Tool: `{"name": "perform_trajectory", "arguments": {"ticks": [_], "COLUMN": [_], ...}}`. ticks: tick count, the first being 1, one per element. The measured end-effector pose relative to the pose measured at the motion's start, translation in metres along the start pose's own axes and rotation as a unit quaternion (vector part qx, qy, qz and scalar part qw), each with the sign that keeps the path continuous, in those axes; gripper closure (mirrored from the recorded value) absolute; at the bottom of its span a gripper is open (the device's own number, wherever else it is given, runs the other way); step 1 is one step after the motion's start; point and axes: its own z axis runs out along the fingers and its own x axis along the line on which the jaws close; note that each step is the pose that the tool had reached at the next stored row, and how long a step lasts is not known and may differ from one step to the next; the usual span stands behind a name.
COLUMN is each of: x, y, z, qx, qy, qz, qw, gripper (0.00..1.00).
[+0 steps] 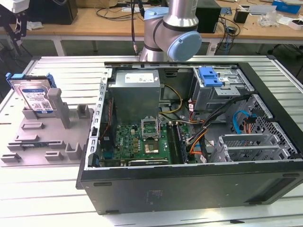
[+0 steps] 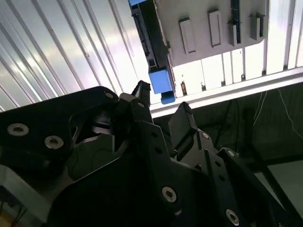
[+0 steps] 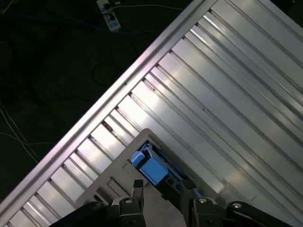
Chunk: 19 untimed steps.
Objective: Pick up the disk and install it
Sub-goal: 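Pick up the disk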
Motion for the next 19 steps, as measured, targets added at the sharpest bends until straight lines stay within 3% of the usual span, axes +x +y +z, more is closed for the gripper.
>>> {"name": "perform_trajectory", "arguments": {"ticks": [2, 6, 11, 15, 16, 19], "x": [0.0000, -0.0001, -0.0001, -0.0001, -0.0001, 0.0000], "y": [0.0000, 0.0000, -0.0001, -0.0001, -0.0001, 0.0000], "z": [0.0007, 0.0016, 0.0026, 0.0033, 0.0033, 0.0033], "qx": [0.0016, 0.0037, 0.0062, 0.0083, 0.0087, 0.0088], "qy": [0.0021, 0.0043, 0.0073, 0.0099, 0.0104, 0.0104], "qz": [-0.025, -0.053, -0.100, -0.139, -0.142, -0.142], "qw": [0.9997, 0.9986, 0.9949, 0.9903, 0.9897, 0.9897], "gripper": [0.56, 0.56, 0.56, 0.56, 0.56, 0.56]}}
